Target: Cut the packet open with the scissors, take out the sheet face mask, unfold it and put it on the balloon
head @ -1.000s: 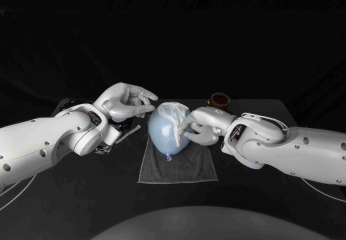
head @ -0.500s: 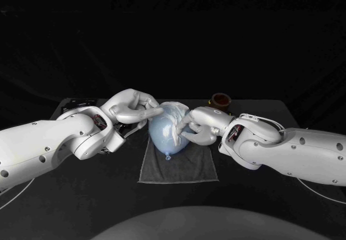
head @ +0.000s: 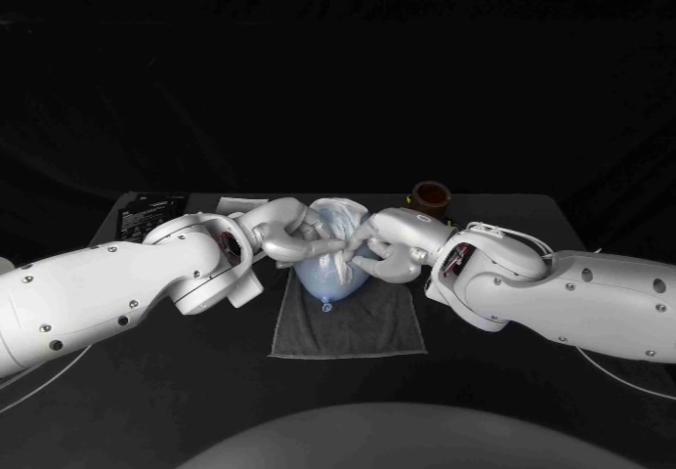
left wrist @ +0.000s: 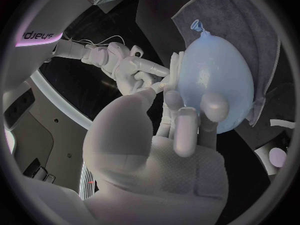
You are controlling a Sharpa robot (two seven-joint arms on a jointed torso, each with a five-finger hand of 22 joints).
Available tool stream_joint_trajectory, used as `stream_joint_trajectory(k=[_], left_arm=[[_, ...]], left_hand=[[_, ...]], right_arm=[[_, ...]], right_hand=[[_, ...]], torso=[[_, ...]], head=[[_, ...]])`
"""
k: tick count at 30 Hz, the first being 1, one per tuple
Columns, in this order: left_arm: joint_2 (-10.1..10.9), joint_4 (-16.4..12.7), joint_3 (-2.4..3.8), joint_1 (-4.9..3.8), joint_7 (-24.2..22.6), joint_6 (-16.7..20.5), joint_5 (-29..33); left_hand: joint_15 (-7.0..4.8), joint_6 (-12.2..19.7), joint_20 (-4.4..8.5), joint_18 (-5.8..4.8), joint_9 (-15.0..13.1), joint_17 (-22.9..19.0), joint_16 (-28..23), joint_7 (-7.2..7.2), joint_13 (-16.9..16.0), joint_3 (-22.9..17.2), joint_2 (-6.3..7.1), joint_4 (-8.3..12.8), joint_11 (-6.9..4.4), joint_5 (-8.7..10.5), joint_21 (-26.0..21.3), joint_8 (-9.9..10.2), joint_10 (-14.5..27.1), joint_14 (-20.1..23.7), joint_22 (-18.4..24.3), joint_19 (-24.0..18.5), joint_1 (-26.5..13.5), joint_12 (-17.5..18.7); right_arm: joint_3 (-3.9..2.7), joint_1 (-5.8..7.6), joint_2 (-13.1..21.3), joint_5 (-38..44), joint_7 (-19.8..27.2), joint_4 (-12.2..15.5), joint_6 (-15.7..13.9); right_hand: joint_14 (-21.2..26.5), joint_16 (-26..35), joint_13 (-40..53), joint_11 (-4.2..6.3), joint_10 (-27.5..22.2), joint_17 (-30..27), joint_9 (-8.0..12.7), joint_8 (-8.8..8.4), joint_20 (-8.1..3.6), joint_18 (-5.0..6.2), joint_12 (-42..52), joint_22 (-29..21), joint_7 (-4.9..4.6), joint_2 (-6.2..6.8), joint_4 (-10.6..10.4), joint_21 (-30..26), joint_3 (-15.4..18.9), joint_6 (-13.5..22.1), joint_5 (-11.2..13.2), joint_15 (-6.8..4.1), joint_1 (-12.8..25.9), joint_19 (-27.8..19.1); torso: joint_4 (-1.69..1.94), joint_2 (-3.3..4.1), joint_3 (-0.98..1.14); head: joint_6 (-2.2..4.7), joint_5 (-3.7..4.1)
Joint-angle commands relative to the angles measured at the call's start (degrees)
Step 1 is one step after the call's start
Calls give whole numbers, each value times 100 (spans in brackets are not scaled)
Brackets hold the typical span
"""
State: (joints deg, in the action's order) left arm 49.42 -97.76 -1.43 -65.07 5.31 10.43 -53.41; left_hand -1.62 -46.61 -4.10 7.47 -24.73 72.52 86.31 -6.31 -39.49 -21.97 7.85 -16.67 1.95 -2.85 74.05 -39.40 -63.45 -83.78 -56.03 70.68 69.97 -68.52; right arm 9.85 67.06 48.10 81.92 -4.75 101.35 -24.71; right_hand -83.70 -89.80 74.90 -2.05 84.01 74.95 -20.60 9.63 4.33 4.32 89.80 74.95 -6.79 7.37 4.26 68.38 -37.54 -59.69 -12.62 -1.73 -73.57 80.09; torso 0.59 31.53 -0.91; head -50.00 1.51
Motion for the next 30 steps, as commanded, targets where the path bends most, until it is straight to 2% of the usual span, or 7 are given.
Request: stream_joint_trajectory(k=[1, 12, 19, 23, 30], left_arm=[[-84, 16, -2, -3, 549, 155, -226], [-197, 48, -9, -4, 873, 405, -216], [-187, 41, -9, -4, 934, 453, -216], [-172, 36, -9, -4, 948, 454, -215], [-165, 35, -9, -4, 964, 405, -205]], left_hand=[[-10, -50, 12, -105, 12, 84, 35, 13, -148, 68, 10, -11, -5, 6, 59, -5, -97, -175, -95, 80, -99, -72], [-72, -207, 64, -135, -38, 261, 58, 95, -745, 282, 4, -14, -75, 7, 157, -123, -431, -245, -268, 205, -286, -352], [-83, -217, 75, -135, -62, 286, 59, 109, -864, 337, 7, -10, -88, 6, 158, -158, -484, -253, -268, 207, -320, -408], [-89, -225, 80, -135, -76, 292, 58, 120, -922, 350, 5, -4, -97, 6, 157, -180, -511, -255, -268, 207, -307, -435], [-123, -184, 111, -137, -138, 321, 51, 155, -995, 326, 10, 35, -132, 4, 159, -261, -502, -264, -278, 211, 31, -457]], right_arm=[[-3, -4, -16, -16, 18, -4, -46], [-3, -7, -21, -25, 2, -13, -27], [-3, -7, 1, -17, -30, -25, -14], [-3, -7, 28, -11, -47, -25, -15], [-3, -7, 66, -41, -40, 3, -97]], right_hand=[[-630, -20, 1510, -38, 599, 1505, -7, -23, 14, 29, 20, 887, -31, -7, 1, -29, 42, -2, 33, 21, 43, -16], [-630, -20, 1510, -42, 599, 1505, -9, -23, 17, 28, 20, 888, -34, -9, 4, -25, 46, -5, 35, 25, 42, -14], [-630, -20, 1510, -43, 599, 1505, -10, -22, 18, 29, 20, 887, -35, -10, 8, -30, 46, -6, 34, 26, 38, -16], [-630, -20, 1510, -43, 599, 1505, -10, -22, 18, 29, 20, 887, -35, -10, 8, -30, 46, -6, 34, 26, 38, -16], [-630, -20, 1510, -49, 599, 1505, -15, -16, 21, 27, 20, 888, -44, -11, 16, -25, 49, -18, 33, 30, 32, -13]], torso=[[5, -2, -3], [14, 2, -11], [13, -4, -14], [13, -4, -9], [7, -2, -5]], head=[[0, -3], [0, 6], [0, 5], [0, -1], [0, -9]])
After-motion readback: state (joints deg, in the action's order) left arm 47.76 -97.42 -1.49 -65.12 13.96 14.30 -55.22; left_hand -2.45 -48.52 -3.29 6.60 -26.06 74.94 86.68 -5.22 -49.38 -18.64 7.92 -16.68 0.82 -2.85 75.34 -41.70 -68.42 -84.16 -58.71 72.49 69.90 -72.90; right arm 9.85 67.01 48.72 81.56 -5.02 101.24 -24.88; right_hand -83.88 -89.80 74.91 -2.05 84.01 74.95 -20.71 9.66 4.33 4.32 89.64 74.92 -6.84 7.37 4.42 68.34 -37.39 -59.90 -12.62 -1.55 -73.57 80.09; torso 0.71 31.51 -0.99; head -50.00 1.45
